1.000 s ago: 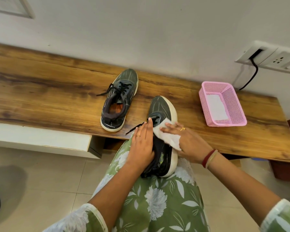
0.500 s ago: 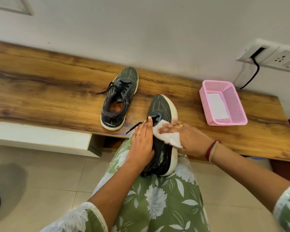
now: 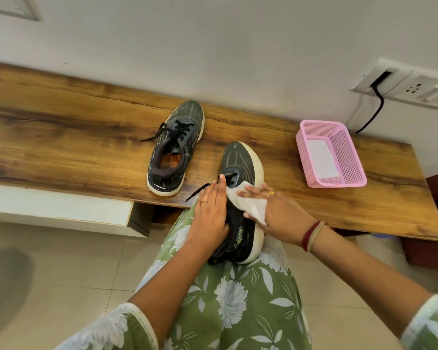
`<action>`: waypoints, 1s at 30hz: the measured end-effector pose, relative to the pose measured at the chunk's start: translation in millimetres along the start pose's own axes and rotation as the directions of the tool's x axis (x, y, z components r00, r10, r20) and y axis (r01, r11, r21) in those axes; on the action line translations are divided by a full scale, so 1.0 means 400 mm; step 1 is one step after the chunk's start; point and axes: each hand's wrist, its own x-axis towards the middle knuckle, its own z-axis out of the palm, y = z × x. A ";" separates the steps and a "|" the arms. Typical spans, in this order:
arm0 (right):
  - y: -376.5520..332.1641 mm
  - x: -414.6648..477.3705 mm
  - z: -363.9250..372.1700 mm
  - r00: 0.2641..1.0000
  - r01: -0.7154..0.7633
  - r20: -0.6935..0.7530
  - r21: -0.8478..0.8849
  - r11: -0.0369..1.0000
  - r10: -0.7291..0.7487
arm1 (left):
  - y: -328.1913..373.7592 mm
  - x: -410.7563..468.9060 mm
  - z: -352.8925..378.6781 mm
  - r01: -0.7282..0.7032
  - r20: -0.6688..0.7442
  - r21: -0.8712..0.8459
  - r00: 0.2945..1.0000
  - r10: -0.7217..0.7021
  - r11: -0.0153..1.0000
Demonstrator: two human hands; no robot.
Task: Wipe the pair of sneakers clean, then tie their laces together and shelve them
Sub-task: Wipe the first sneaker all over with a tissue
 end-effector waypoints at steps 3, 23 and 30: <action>-0.041 -0.030 0.003 0.994 -0.108 0.032 0.263 0.959 0.103 | -0.003 -0.002 0.006 -0.001 -0.001 0.025 1.000 0.001 1.000; -0.051 -0.073 0.057 0.993 -0.061 -0.075 0.381 0.923 0.096 | -0.009 0.006 0.004 0.034 0.047 0.018 0.998 -0.034 0.999; -0.075 -0.111 0.103 0.999 -0.028 -0.025 0.431 0.902 0.043 | -0.007 0.011 0.006 0.074 0.050 -0.003 0.996 -0.074 0.997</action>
